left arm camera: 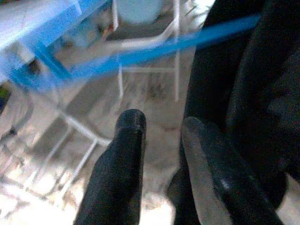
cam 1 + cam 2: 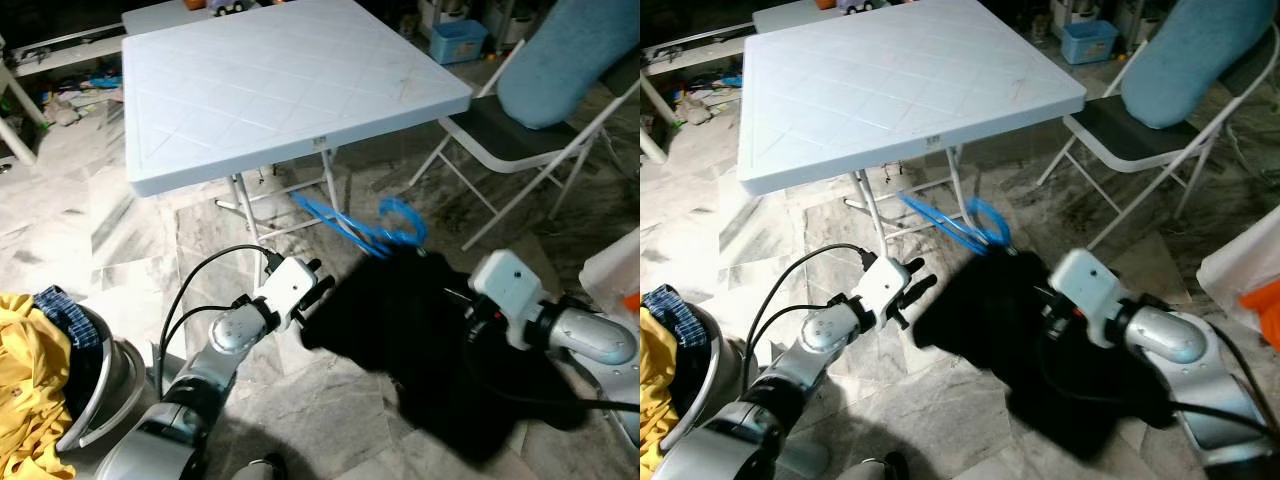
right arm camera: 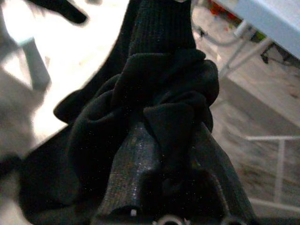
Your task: Hang hanger
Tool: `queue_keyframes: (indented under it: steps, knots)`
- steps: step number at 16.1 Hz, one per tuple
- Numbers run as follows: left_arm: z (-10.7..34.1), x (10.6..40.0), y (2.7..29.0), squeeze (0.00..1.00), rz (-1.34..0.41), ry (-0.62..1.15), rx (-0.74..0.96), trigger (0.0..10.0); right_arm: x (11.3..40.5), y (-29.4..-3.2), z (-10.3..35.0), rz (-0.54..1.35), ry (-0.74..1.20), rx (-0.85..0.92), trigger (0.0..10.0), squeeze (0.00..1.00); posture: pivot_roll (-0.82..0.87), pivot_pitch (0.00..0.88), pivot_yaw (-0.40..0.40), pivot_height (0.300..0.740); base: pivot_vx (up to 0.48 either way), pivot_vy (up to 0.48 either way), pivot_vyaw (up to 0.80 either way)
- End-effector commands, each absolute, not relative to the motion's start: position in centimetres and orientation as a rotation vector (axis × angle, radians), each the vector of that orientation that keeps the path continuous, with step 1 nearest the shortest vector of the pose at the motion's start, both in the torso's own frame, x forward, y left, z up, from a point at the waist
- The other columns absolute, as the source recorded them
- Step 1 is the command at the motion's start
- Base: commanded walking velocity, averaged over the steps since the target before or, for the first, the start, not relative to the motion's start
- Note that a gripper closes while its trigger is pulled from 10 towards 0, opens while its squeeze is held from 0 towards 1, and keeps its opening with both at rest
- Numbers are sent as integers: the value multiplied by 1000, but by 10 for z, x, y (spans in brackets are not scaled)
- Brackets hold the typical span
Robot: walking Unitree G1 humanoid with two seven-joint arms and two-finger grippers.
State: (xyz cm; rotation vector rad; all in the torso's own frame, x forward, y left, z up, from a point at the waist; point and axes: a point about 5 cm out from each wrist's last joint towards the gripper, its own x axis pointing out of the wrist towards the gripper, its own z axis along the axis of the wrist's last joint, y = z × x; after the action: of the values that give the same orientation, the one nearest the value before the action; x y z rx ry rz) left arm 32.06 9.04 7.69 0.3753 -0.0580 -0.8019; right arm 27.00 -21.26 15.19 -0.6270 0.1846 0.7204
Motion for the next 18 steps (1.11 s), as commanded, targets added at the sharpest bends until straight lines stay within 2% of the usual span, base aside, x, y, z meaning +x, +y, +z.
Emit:
queue_keyframes:
  steps: [1,5,8,10,16,17,18]
  knots:
    - [81,316,89,1000,-869,-111,395,10000,274,-214,161,728,141,-699,10000,0,-245,123,70,740,0,0,0]
    - [97,319,98,1000,-915,-192,403,10000,279,-229,167,828,158,-820,10000,0,-233,127,74,740,0,0,0]
    - [104,323,103,1000,-950,-202,429,10000,270,-230,173,964,198,-826,10000,0,-227,133,87,740,0,0,0]
    - [102,319,103,1000,-1011,-211,506,10000,267,-232,177,1011,207,-821,10000,0,-229,131,97,740,0,0,0]
    - [92,311,102,1000,-1136,-184,583,10000,258,-226,180,1122,231,-826,10000,0,-251,127,118,740,0,0,0]
    - [94,312,102,455,-1140,-188,576,10000,251,-226,179,1160,252,-835,10000,0,-256,127,121,740,0,0,0]
    - [95,313,102,443,-1145,-188,569,10000,248,-227,179,1176,266,-832,10000,0,-263,130,122,740,0,0,0]
